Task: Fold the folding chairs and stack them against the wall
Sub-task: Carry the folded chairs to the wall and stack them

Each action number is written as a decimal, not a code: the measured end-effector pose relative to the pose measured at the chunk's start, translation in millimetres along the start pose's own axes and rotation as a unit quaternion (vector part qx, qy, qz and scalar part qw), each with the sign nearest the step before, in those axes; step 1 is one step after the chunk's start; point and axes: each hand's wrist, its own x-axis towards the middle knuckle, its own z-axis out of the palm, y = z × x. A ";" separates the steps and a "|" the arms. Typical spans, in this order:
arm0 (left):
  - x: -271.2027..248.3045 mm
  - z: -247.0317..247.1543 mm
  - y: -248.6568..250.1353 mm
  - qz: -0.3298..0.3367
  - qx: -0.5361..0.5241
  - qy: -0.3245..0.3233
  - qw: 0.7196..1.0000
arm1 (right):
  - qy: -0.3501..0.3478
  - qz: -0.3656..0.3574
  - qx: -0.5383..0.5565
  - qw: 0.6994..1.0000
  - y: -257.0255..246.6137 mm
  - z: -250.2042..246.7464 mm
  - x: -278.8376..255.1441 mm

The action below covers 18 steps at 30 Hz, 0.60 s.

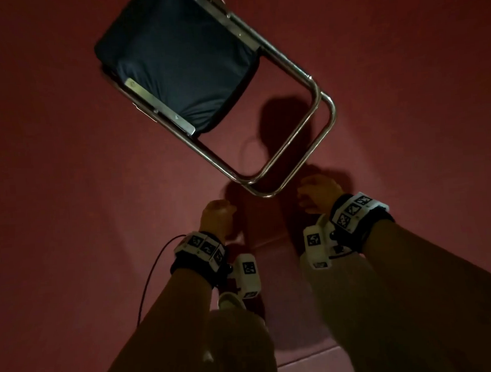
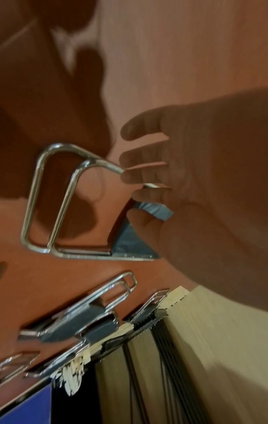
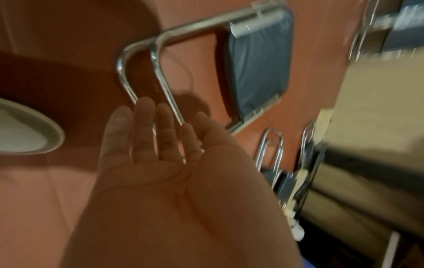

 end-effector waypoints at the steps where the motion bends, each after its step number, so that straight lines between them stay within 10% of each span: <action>1: 18.3 2.6 -7.4 0.005 -0.010 0.016 1.000 | -0.008 -0.011 -0.023 1.000 5.2 9.9 17.9; 18: 238.0 -32.0 -19.3 0.131 -0.058 0.105 0.984 | -0.042 -0.202 -0.348 0.915 -25.6 186.6 241.1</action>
